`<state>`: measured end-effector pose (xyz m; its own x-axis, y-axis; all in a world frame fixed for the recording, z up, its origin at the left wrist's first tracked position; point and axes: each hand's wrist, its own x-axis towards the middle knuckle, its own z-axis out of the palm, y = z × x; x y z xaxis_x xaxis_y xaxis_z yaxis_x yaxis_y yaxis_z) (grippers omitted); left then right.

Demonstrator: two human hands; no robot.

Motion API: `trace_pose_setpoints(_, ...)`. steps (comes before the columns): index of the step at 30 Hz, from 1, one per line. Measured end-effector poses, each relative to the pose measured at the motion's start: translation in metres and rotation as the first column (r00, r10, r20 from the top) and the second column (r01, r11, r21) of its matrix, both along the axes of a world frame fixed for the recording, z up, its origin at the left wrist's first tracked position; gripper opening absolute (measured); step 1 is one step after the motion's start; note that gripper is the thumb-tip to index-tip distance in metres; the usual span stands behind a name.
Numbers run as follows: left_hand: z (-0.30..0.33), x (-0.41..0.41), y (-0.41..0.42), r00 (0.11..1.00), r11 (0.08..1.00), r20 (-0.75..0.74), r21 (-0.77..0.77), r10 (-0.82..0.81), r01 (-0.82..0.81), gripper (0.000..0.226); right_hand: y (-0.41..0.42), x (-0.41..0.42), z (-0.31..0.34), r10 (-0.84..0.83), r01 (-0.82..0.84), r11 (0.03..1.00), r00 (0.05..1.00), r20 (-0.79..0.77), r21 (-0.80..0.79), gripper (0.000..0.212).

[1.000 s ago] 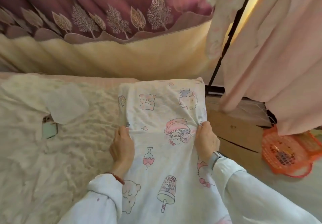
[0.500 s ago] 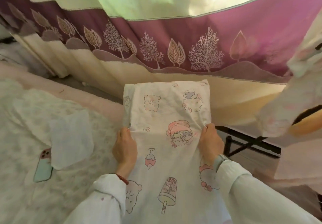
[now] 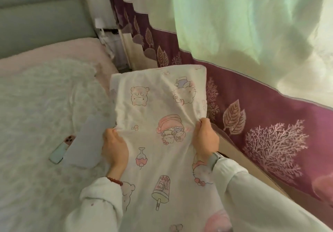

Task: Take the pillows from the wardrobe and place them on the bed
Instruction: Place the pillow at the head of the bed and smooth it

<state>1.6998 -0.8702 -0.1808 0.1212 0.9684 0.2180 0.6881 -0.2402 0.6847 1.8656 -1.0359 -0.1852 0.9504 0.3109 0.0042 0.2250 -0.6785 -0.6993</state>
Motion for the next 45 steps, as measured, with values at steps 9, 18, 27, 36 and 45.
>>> trace_pose_setpoints(9, 0.014, 0.021, 0.010, 0.982, 0.980, 0.076, 0.089, 0.171, -0.178, 0.027, 0.040, 0.060, 0.021, 0.214, -0.226, 0.969, 0.969, 0.122, 0.097, 0.016)
trace_pose_setpoints(18, 0.012, 0.060, 0.045, 0.971, 0.966, 0.095, 0.119, 0.218, -0.228, 0.028, 0.081, 0.103, 0.013, 0.265, -0.279, 0.956, 0.954, 0.140, 0.088, 0.013)
trace_pose_setpoints(27, -0.037, 0.116, 0.154, 0.940, 0.944, 0.101, 0.024, 0.326, -0.330, 0.026, 0.202, 0.161, -0.012, 0.407, -0.419, 0.907, 0.896, 0.177, 0.038, 0.020)
trace_pose_setpoints(36, -0.057, 0.220, 0.348, 0.953, 0.953, 0.046, -0.061, 0.300, -0.297, 0.025, 0.392, 0.261, -0.033, 0.340, -0.339, 0.936, 0.940, 0.001, -0.094, 0.021)
trace_pose_setpoints(45, -0.042, 0.232, 0.481, 0.928, 0.929, 0.058, -0.060, 0.369, -0.365, 0.026, 0.536, 0.286, -0.023, 0.438, -0.438, 0.898, 0.899, -0.022, -0.041, 0.021)
